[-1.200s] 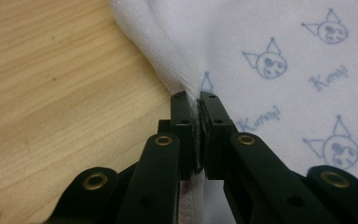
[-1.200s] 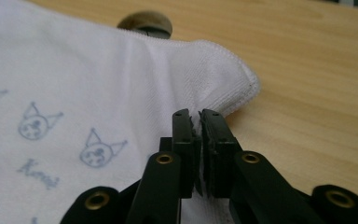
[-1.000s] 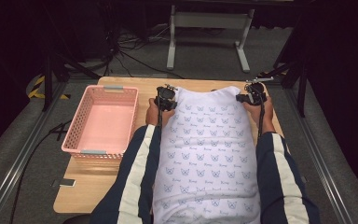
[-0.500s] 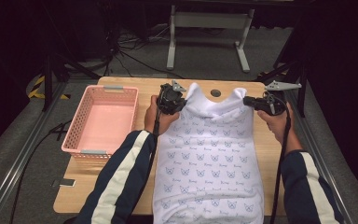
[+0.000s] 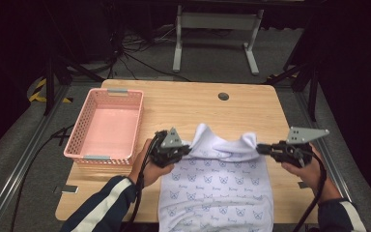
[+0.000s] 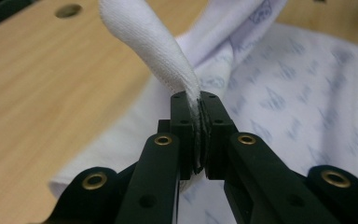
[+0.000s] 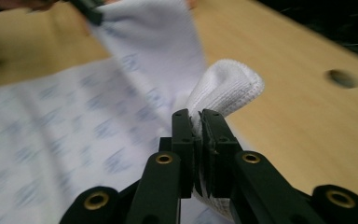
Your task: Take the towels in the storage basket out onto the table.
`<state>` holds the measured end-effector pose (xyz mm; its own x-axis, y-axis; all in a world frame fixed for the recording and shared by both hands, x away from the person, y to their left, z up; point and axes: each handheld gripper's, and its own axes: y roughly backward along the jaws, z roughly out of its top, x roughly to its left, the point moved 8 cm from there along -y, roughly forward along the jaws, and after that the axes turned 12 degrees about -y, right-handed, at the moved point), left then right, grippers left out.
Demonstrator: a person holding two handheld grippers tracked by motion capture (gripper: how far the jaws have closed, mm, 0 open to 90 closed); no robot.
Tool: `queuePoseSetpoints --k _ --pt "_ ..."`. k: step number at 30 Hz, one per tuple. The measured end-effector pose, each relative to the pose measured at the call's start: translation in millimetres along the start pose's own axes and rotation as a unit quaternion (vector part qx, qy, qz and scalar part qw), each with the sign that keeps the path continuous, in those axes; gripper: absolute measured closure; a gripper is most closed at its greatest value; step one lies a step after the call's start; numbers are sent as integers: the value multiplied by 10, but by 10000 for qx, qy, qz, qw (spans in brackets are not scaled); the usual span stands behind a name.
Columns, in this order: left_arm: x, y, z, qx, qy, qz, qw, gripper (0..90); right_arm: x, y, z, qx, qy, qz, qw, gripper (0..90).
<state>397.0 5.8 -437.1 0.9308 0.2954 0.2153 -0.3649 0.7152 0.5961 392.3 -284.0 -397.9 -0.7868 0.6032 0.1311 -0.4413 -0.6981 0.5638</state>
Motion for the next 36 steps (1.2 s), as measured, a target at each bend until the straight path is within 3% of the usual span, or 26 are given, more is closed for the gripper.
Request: queuePoseSetpoints --k 3,5,8,10,12,14,15,17,19,21,24,25,26,30,32,34,36 --pt "-337 50 -296 106 -154 -443 9988 855 193 14 -342 496 272 130 9983 840" --pt "-448 53 -457 316 -199 -485 9981 855 254 -22 -567 678 170 -8 9976 839" --pt "-500 65 -637 697 -351 -419 9961 855 321 -101 -826 862 -23 -80 9962 841" --pt "-490 76 -696 799 -324 -376 9956 856 369 -129 -943 1024 2 -88 9947 842" --pt "-481 67 -786 1078 -460 -280 9927 855 393 -149 -1021 1096 -64 -82 9939 841" --pt "-500 28 -905 1305 -317 -336 9904 848 405 -195 -1101 1183 -72 -127 9929 841" --pt "-500 28 -905 1305 -317 -336 9904 846 405 -195 -1101 1183 -72 -127 9929 841" --pt "-496 10 -942 1291 -214 -360 9908 843 392 -283 -1211 1414 -35 -259 9896 839" --pt "-485 -1 -938 1287 -268 -349 9907 846 366 -295 -1203 1327 -149 -277 9907 840" --pt "-453 -23 -934 1330 -263 -269 9904 849 308 -310 -1193 1188 -156 -529 9914 844" --pt "-421 -41 -922 1430 -296 -206 9891 855 235 -335 -1177 1109 -174 -776 9906 849" --pt "-404 -63 -914 1450 -326 -40 9889 855 235 -335 -1177 1109 -174 -776 9906 849" --pt "-385 -78 -905 1485 -316 -21 9884 857 213 -352 -1164 1085 -181 -816 9906 850" --pt "-239 -157 -880 1500 -239 134 9883 859 51 -450 -1070 1023 -157 -1059 9890 850" --pt "-133 -217 -864 1592 -328 370 9860 859 -63 -503 -1014 982 -205 -1134 9885 850" --pt "-20 -288 -833 1754 -525 572 9814 860 -156 -550 -968 928 -301 -1193 9881 850" --pt "75 -354 -810 1772 -412 675 9810 860 -262 -608 -910 922 -331 -1259 9872 850"
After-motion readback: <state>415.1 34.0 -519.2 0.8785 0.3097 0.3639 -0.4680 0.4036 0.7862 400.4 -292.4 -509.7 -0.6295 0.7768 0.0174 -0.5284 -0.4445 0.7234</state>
